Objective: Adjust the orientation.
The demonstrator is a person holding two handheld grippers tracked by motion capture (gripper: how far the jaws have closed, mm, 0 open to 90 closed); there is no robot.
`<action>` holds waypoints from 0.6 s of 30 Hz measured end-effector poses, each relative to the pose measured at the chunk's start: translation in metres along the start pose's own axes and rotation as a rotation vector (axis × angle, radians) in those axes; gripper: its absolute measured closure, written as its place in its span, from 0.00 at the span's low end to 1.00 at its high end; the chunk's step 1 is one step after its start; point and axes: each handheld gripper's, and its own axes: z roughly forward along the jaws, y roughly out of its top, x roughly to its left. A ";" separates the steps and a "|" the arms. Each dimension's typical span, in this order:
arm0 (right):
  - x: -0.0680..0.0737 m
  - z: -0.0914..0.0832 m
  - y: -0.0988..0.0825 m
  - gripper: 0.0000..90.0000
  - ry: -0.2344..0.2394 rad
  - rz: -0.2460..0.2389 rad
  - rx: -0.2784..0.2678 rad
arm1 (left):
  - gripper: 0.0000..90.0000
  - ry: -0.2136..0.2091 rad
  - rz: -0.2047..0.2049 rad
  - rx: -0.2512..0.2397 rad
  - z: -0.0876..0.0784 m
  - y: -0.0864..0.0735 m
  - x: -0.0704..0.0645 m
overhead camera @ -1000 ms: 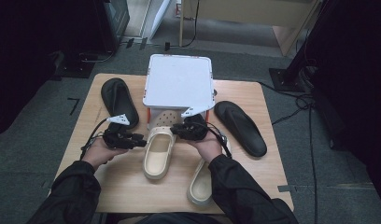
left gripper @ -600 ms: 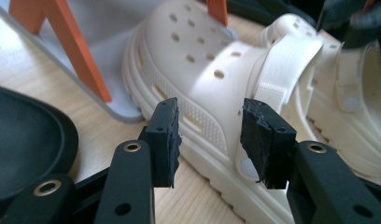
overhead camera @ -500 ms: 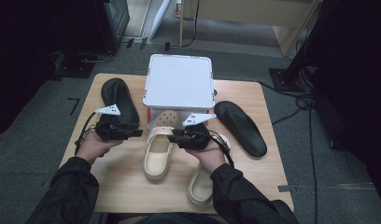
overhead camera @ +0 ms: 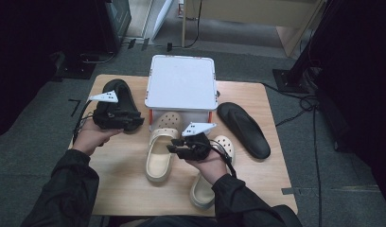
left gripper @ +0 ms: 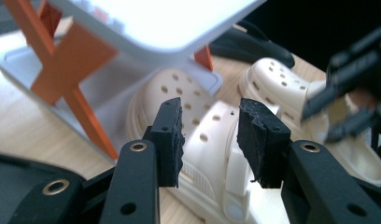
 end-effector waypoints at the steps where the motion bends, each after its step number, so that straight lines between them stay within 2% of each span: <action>1: 0.004 0.001 -0.003 0.76 0.013 -0.003 0.009 | 0.68 -0.003 -0.001 -0.001 0.000 0.002 0.000; 4: 0.016 0.005 -0.014 0.76 0.045 0.003 0.030 | 0.69 -0.014 0.011 -0.007 -0.001 0.016 0.002; 7: 0.021 0.009 -0.020 0.76 0.053 -0.009 0.044 | 0.70 -0.021 0.016 -0.007 0.001 0.022 0.003; 9: 0.029 0.014 -0.026 0.77 0.067 -0.015 0.058 | 0.70 -0.021 0.034 -0.012 0.005 0.031 0.005; 18: 0.046 0.023 -0.038 0.80 0.093 -0.017 0.080 | 0.74 -0.011 0.031 0.001 0.016 0.041 0.015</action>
